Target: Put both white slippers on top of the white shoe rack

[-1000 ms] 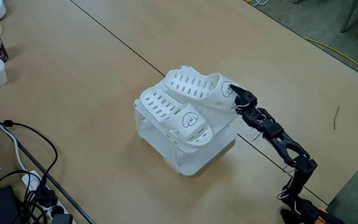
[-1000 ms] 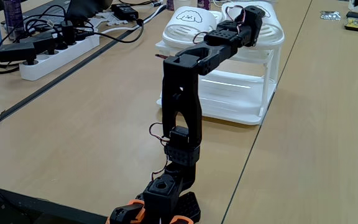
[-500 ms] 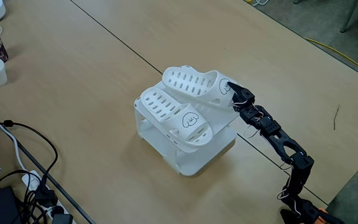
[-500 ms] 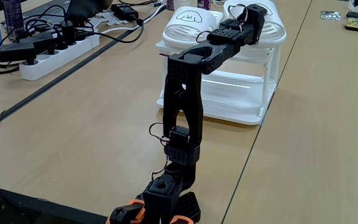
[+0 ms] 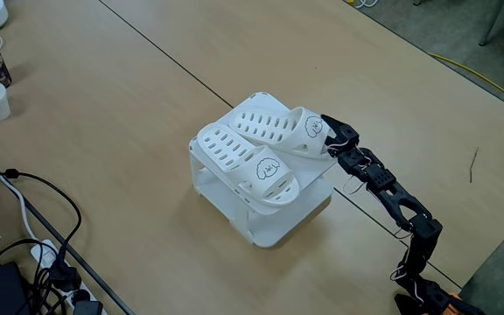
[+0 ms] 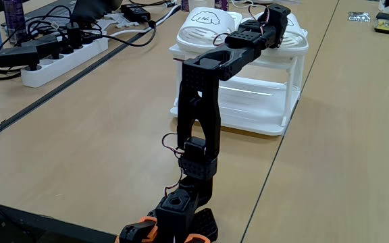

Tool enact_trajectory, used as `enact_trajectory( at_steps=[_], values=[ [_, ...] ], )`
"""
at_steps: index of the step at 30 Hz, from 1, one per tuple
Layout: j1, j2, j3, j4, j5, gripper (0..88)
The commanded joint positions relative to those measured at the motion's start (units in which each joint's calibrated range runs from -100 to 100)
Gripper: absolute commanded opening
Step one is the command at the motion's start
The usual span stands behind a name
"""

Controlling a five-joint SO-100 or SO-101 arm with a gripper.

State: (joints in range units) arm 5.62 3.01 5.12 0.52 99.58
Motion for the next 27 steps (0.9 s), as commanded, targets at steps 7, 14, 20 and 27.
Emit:
enact_trajectory(
  at_steps=[7, 14, 20, 27],
  values=[
    [-1.92, -7.01, 1.69, 0.0, 0.42, 21.6],
    [-5.45, -11.21, 6.11, 0.0, 0.42, 21.6],
    [-7.84, -11.38, 5.66, 0.0, 0.42, 21.6],
    [-8.74, -11.38, 5.75, 0.0, 0.42, 21.6]
  ],
)
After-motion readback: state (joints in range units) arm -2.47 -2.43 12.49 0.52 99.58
